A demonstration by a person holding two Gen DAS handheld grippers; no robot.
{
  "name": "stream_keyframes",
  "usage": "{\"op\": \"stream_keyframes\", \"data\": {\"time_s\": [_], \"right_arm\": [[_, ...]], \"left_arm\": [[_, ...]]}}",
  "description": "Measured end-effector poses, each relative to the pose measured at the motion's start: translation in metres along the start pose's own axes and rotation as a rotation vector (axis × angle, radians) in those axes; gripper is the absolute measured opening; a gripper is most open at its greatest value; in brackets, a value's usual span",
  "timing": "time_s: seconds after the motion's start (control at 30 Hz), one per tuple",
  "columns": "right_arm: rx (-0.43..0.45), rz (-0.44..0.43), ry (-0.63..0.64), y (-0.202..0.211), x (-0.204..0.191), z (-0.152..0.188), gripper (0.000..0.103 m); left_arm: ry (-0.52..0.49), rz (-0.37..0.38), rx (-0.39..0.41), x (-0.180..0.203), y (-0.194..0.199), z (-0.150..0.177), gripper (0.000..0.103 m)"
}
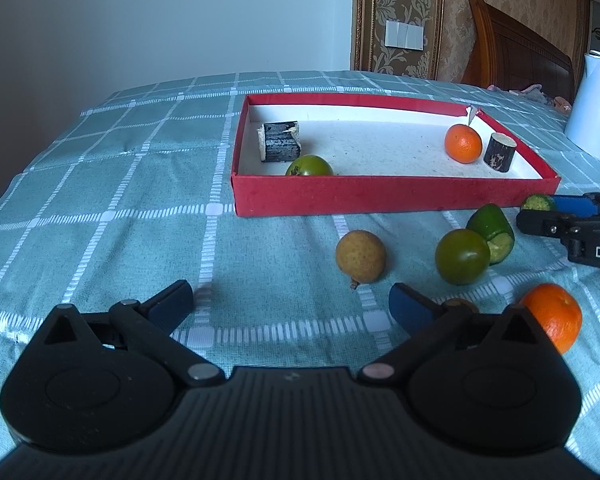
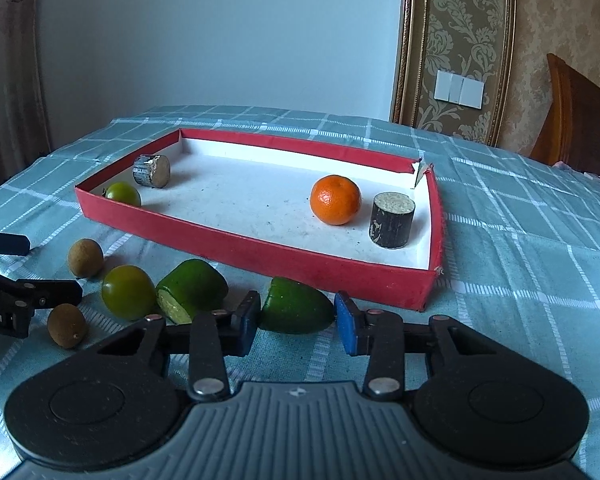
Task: Organize fruits
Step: 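Move the right tool to the green pepper chunk and grasp it, then carry the green pepper chunk into the tray beside the orange and open the right tool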
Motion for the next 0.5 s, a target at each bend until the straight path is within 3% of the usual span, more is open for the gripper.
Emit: {"op": "stream_keyframes", "data": {"time_s": [0.23,0.5], "right_arm": [[0.049,0.028,0.024,0.014,0.006,-0.018,0.039],[0.051,0.074,0.026,-0.005,0.018,-0.038,0.039]], "left_arm": [[0.000,0.000,0.000,0.000,0.000,0.000,0.103],[0.000,0.000,0.000,0.000,0.000,0.000,0.103]]}}
Point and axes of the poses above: each gripper's, at about its wrist camera, not at the fingertips, and y roughly against the way its jaws point, x to its right, z to its underside, the point moved 6 cm from there along -y, roughly the way its jaws point, and after that the axes turned 9 degrees about -z, right-handed, at the moved point
